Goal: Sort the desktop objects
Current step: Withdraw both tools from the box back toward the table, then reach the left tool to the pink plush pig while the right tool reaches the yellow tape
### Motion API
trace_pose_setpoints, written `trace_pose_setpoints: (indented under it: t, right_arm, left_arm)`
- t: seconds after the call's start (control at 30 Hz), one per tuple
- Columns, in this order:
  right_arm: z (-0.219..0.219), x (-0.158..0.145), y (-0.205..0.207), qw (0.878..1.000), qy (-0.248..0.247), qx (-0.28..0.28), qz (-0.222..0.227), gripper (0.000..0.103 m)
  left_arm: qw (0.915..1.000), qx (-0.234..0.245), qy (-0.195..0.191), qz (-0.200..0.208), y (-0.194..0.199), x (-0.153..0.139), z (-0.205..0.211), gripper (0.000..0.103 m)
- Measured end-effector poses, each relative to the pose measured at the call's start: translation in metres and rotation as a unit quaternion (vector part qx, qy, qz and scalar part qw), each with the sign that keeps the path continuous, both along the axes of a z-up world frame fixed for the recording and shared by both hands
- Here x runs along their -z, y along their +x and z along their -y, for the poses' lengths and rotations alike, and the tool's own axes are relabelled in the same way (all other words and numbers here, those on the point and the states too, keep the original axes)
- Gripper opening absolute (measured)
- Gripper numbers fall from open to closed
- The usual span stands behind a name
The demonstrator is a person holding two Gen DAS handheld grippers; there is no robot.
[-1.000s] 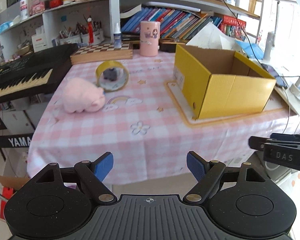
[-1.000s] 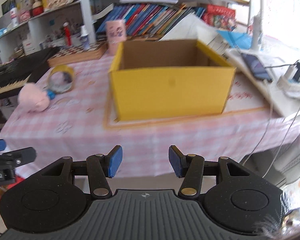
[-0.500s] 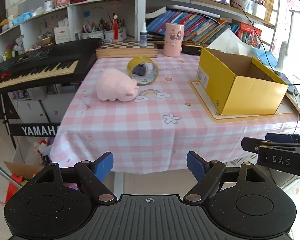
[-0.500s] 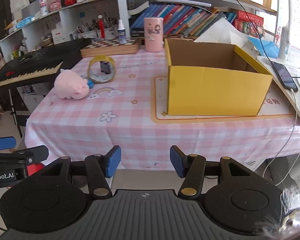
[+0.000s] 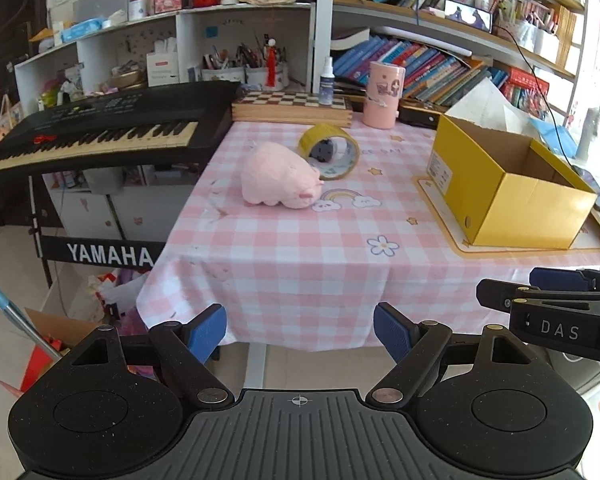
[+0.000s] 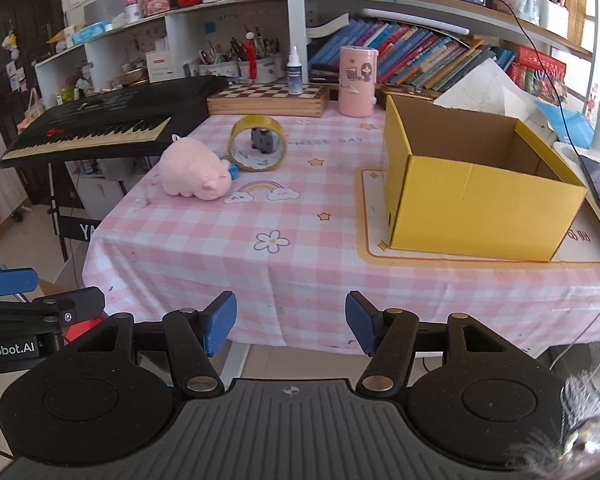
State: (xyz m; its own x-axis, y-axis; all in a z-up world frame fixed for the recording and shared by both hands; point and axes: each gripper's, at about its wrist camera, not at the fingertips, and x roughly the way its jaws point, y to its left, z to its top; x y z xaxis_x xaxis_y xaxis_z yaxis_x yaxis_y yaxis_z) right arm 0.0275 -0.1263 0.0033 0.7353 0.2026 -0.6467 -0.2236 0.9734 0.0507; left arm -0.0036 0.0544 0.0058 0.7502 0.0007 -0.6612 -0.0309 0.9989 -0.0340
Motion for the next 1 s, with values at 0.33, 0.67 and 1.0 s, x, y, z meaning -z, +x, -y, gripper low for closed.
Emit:
trace_pose_setpoints:
  t: [0.33, 0.67, 1.0]
  right_arm:
    - [-0.006, 0.005, 0.02, 1.0, 0.002, -0.011, -0.001, 0.059]
    - [-0.019, 0.01, 0.07, 0.999, 0.006, -0.037, -0.015, 0.061]
    - [-0.022, 0.009, 0.137, 0.998, 0.0, -0.062, -0.018, 0.066]
  left_arm:
    - [0.9999, -0.008, 0.001, -0.007, 0.015, 0.005, -0.004, 0.083]
    - [0.9992, -0.038, 0.003, -0.015, 0.051, 0.008, -0.017, 0.084]
    - [0.9973, -0.069, -0.008, -0.023, 0.106, 0.014, -0.018, 0.084]
